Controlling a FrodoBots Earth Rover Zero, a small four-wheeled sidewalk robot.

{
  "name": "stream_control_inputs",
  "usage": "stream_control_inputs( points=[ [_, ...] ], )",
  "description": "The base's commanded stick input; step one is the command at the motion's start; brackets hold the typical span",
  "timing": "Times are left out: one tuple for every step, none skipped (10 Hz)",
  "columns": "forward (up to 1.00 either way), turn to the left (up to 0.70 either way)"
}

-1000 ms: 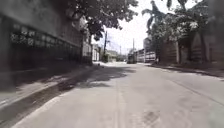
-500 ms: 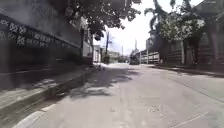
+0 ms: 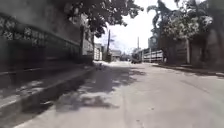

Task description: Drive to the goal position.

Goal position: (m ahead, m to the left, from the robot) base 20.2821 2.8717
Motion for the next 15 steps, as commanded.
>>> stream_control_inputs(
  points=[
    [1.00,-0.01],
    [1.00,0.00],
    [1.00,0.00],
    [1.00,0.00],
    [1.00,0.00],
    [1.00,-0.01],
    [1.00,-0.02],
    [1.00,-0.03],
    [1.00,-0.03],
    [1.00,-0.03],
    [1.00,-0.04],
    [1.00,-0.23],
    [1.00,-0.27],
    [1.00,-0.26],
    [1.00,-0.26]
  ],
)
